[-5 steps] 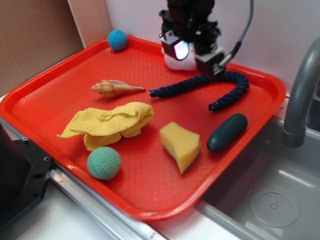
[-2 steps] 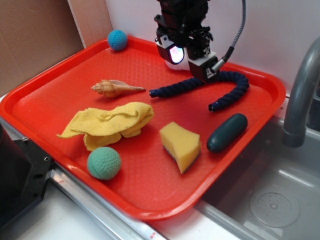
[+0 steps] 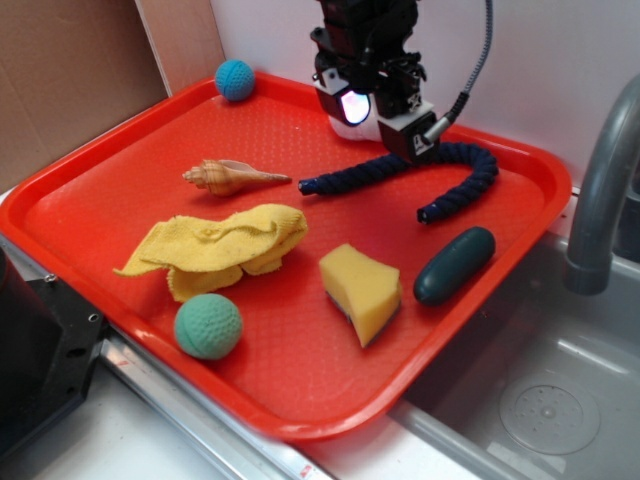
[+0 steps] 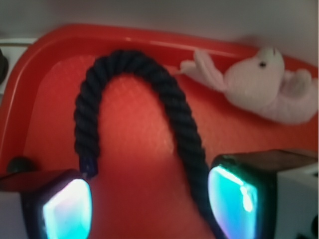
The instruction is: Grab the blue rope.
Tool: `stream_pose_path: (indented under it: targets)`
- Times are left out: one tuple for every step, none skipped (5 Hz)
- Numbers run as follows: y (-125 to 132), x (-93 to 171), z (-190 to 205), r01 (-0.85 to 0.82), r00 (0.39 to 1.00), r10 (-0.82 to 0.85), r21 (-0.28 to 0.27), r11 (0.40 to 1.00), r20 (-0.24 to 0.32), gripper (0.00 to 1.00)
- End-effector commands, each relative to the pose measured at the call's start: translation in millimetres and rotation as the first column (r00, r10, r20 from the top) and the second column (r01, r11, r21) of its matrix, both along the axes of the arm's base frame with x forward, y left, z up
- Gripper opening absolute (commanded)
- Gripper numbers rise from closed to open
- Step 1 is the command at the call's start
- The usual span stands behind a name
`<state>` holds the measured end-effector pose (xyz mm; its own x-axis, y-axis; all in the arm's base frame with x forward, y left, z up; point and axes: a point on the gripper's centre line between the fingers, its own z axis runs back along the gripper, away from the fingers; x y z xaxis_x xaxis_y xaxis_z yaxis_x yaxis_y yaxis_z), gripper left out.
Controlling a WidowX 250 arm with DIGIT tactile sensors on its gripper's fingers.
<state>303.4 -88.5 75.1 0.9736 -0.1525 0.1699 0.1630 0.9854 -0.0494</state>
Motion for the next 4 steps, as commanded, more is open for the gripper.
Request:
stream_pose_path:
  targets:
    - [-34,25,2,0.071,0.997,-0.069,-0.065,0.995,0.021,1.0]
    - [-50,23,-9,0.104,0.994,-0.105,-0.07,0.992,-0.012,1.0]
    - [-63,21,-15,0.137,0.99,-0.139,-0.081,0.987,-0.021,1.0]
    - [-68,23,-24,0.157,0.986,-0.161,-0.064,0.985,-0.054,1.0]
